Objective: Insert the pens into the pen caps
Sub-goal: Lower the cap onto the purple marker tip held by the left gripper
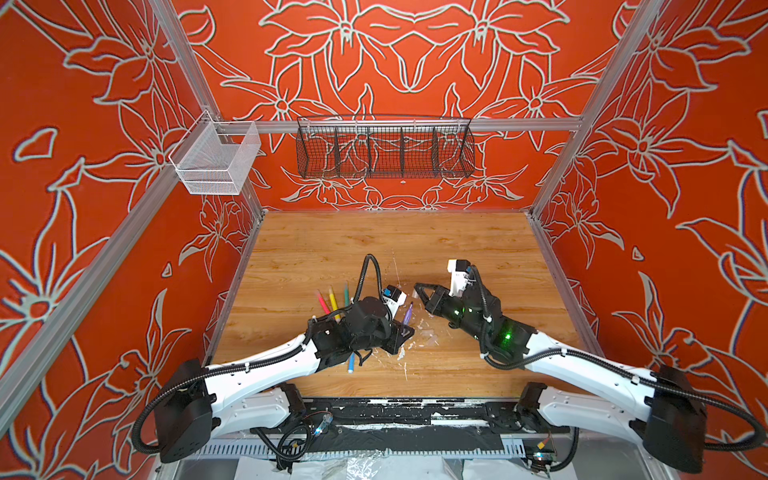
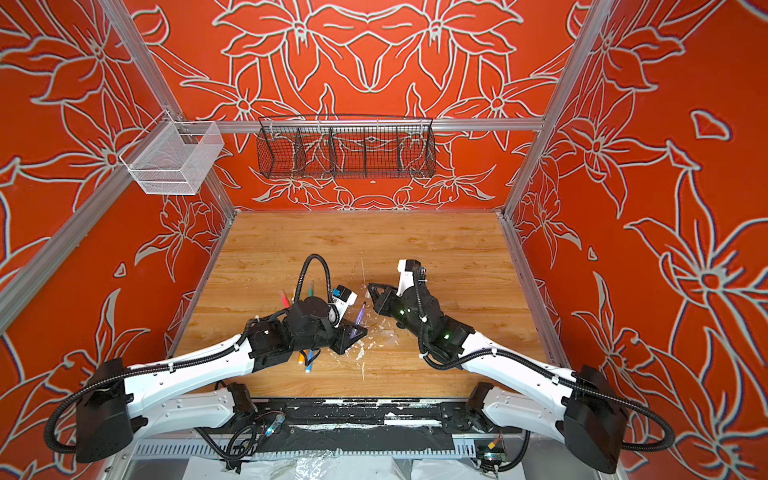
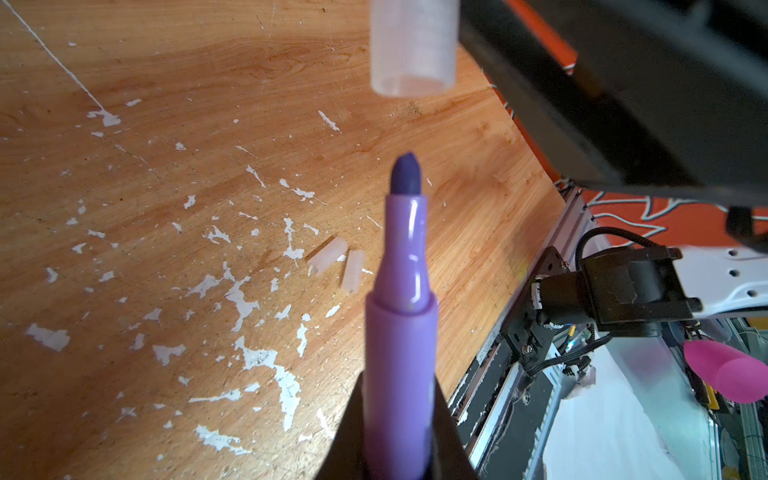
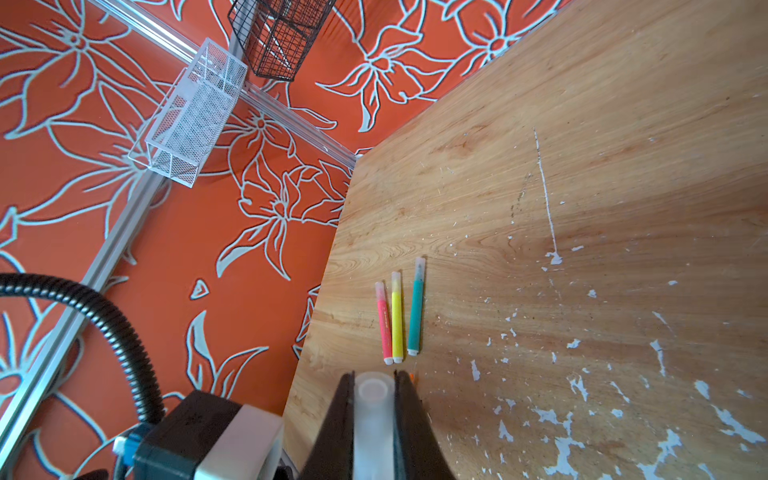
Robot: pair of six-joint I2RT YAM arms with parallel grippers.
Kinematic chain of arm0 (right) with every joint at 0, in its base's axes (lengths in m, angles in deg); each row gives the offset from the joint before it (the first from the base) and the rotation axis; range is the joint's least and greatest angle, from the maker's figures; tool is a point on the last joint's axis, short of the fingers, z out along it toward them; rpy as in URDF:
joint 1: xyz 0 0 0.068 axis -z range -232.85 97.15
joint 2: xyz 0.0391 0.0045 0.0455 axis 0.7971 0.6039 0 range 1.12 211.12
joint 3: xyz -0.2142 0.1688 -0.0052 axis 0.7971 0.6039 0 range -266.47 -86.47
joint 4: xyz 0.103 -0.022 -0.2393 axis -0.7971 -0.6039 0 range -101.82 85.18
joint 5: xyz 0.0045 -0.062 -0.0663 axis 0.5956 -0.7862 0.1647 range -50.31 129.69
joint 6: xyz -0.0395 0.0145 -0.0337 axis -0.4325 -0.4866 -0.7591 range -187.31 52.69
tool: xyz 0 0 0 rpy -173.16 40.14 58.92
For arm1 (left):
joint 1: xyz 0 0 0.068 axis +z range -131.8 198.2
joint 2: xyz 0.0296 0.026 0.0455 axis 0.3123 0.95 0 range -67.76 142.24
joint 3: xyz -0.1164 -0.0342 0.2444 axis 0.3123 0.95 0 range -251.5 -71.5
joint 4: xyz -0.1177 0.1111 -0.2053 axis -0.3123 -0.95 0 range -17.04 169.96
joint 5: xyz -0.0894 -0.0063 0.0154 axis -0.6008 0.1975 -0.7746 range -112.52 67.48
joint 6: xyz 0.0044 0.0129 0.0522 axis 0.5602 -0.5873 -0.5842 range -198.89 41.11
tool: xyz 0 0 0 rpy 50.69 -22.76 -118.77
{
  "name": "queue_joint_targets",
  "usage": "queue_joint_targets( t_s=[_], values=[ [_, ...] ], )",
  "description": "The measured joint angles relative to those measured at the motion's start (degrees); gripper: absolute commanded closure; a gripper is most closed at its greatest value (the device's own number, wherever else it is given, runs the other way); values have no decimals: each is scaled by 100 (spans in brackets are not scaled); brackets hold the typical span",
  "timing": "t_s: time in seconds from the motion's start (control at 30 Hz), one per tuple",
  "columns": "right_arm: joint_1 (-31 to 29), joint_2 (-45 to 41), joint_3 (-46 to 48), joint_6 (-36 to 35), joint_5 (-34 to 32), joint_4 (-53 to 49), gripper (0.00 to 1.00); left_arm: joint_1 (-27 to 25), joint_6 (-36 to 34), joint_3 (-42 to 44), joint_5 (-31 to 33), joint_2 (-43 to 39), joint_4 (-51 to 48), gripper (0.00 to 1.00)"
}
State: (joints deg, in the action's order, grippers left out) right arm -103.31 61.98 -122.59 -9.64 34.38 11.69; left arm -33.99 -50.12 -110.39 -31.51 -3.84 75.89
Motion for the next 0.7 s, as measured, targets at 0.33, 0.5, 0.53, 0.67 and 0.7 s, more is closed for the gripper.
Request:
queue_joint_targets(
  t_s=[0.33, 0.5, 0.53, 0.67, 0.7],
  values=[
    [-173, 136, 201, 160, 26, 348, 96, 0, 0, 0, 101, 0, 2, 100],
    [-227, 162, 223, 186, 17, 439, 96, -2, -2, 0, 195, 0, -11, 100],
    [-229, 160, 229, 195, 13, 450, 96, -4, -2, 0, 214, 0, -17, 100],
    [-256, 157, 254, 223, -31, 490, 96, -26, -9, 0, 304, 0, -17, 100],
    [-269, 155, 258, 236, -46, 498, 96, -33, -22, 0, 337, 0, -17, 100]
  ],
)
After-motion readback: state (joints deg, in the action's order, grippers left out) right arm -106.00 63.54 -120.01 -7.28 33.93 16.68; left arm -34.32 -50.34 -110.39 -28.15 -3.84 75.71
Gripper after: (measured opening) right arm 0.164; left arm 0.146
